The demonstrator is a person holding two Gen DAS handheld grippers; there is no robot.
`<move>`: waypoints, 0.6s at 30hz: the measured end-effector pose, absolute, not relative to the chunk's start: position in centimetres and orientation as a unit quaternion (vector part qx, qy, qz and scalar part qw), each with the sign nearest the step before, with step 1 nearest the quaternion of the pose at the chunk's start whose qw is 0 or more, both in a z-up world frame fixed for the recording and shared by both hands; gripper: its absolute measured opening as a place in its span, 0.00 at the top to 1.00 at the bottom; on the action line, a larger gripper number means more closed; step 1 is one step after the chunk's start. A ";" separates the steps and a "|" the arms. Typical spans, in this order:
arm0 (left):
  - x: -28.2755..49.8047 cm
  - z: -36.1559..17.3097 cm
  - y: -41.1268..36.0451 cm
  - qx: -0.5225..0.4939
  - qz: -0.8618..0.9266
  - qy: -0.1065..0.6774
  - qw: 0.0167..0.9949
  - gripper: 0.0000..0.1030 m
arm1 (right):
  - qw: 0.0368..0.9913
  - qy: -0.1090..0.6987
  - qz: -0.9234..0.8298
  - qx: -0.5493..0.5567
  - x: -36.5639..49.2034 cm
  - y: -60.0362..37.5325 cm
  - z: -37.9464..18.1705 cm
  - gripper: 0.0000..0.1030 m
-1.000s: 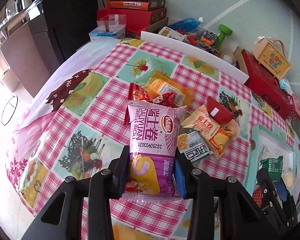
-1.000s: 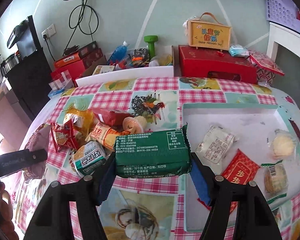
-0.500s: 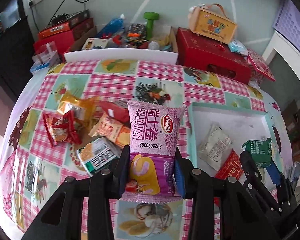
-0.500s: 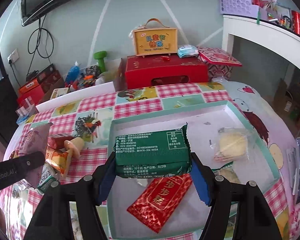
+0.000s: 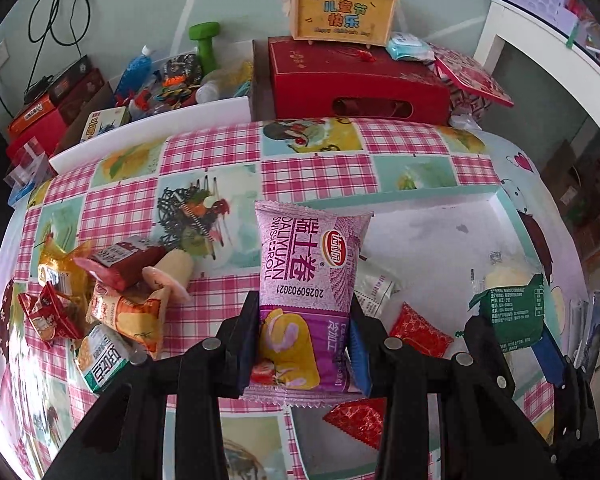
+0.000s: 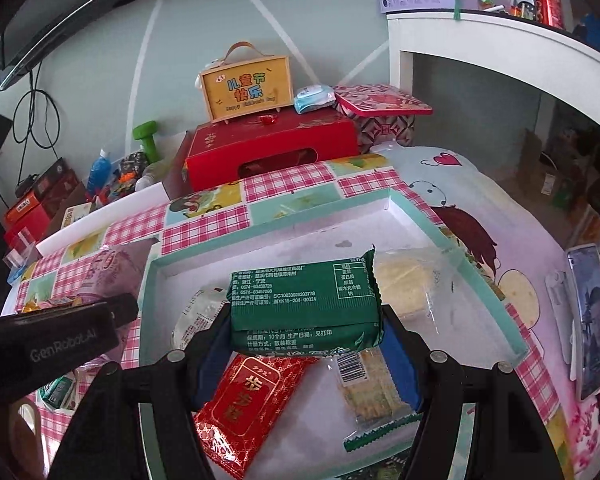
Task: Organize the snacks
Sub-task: 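Carry the purple bag with the left tool while the right tool carries the green packet over the tray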
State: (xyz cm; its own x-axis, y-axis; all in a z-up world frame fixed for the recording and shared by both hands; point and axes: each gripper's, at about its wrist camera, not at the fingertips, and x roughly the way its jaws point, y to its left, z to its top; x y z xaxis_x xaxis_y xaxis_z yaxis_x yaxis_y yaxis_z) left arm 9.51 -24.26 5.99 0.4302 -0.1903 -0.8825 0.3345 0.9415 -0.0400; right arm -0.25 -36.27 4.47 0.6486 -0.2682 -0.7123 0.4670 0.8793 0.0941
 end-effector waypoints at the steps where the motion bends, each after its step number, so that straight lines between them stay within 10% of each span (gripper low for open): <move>1: 9.6 5.8 -24.7 0.073 -0.159 0.512 0.841 0.60 | 0.897 0.366 -0.207 0.138 -0.3 -36.5 4.4 0.30; 18: 11.2 2.3 -29.9 0.105 -0.171 0.539 0.818 0.60 | 0.886 0.373 -0.224 0.163 -0.7 -39.2 3.0 0.30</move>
